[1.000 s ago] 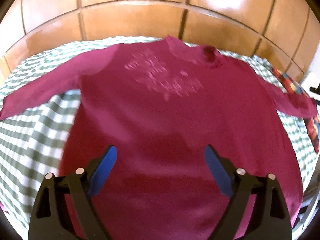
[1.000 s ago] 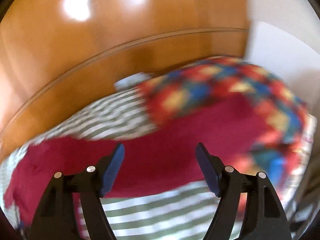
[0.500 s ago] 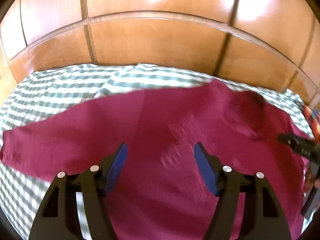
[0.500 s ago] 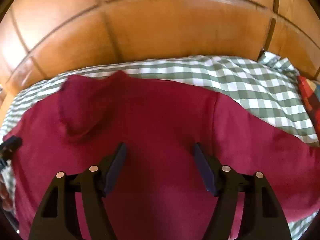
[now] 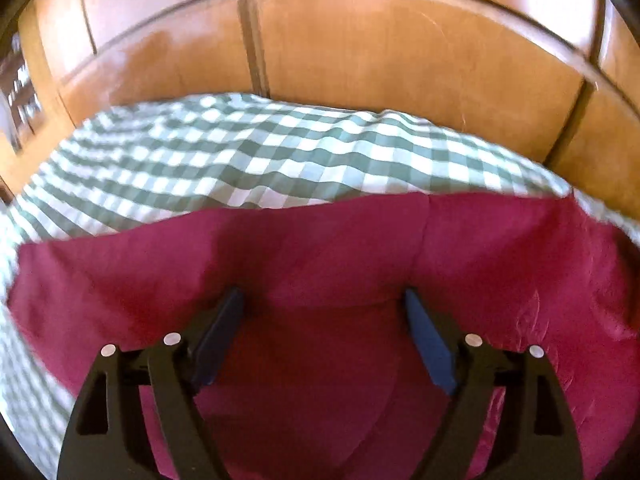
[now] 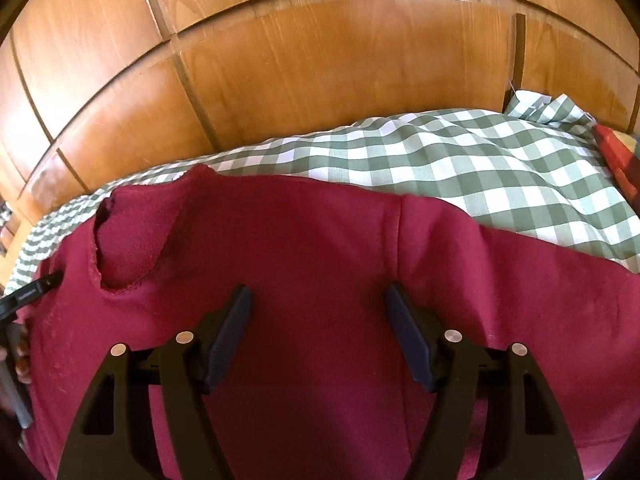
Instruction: Fold small clothes
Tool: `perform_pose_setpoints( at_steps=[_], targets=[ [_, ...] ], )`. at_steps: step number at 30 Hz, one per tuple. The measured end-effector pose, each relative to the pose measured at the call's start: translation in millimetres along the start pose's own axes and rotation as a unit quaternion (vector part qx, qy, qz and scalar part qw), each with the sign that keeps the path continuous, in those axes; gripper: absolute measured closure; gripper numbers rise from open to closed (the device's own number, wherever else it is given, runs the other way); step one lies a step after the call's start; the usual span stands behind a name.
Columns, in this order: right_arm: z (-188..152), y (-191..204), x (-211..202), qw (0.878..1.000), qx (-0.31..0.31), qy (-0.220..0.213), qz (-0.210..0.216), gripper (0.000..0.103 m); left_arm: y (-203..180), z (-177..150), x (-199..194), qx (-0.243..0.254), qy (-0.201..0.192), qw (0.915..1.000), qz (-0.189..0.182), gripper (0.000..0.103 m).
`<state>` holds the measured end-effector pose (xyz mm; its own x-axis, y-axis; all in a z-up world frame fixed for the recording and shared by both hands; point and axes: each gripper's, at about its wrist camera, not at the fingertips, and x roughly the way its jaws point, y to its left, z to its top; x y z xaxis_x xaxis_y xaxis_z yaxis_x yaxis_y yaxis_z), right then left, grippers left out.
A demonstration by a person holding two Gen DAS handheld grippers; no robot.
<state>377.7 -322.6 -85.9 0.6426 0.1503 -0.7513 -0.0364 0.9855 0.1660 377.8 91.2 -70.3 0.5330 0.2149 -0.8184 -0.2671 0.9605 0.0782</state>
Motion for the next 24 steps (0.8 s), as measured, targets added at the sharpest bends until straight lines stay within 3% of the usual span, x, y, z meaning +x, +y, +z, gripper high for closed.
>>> perform_pose_setpoints(
  at_steps=[2, 5, 8, 11, 13, 16, 17, 20, 22, 24],
  targets=[
    [3.0, 5.8, -3.2, 1.0, -0.015, 0.012, -0.015, 0.033, -5.9, -6.3, -18.4, -0.001, -0.003, 1.0, -0.003, 0.023],
    [4.2, 13.1, -20.9, 0.999, -0.027, 0.039, -0.026, 0.027, -19.2, -35.5, -63.2, 0.019, -0.034, 0.9982, -0.046, 0.021],
    [-2.2, -2.6, -66.4, 1.0, 0.003, 0.01, -0.004, 0.023, -33.3, -73.6, -100.4, 0.06, -0.054, 0.9932, -0.084, 0.019],
    [-15.8, -51.0, -118.1, 0.997, 0.068, -0.022, -0.013, 0.023, -45.0, -114.0, -129.4, 0.098, -0.061, 0.9858, -0.122, 0.018],
    [-30.1, -97.5, -154.9, 0.991, 0.119, -0.046, -0.045, 0.024, -50.6, -136.7, -139.2, 0.122, -0.059, 0.9821, -0.131, 0.017],
    [-55.5, -172.2, -204.5, 0.971, 0.208, -0.074, -0.095, 0.038, -50.4, -160.4, -142.8, 0.119, -0.028, 0.9811, -0.15, 0.017],
    [-66.8, -201.2, -221.1, 0.959, 0.249, -0.084, -0.108, 0.041, -46.5, -165.8, -140.9, 0.109, -0.017, 0.9822, -0.152, 0.017],
    [-94.0, -265.8, -248.6, 0.925, 0.347, -0.1, -0.115, 0.043, -36.8, -175.4, -133.6, 0.083, -0.008, 0.9848, -0.153, 0.011],
    [-101.1, -292.1, -248.3, 0.916, 0.377, -0.094, -0.105, 0.043, -38.0, -180.2, -129.3, 0.085, -0.014, 0.9852, -0.148, 0.008],
    [-100.5, -306.7, -242.6, 0.911, 0.385, -0.08, -0.126, 0.043, -41.9, -181.2, -126.5, 0.092, -0.018, 0.9861, -0.137, 0.006]
  ],
)
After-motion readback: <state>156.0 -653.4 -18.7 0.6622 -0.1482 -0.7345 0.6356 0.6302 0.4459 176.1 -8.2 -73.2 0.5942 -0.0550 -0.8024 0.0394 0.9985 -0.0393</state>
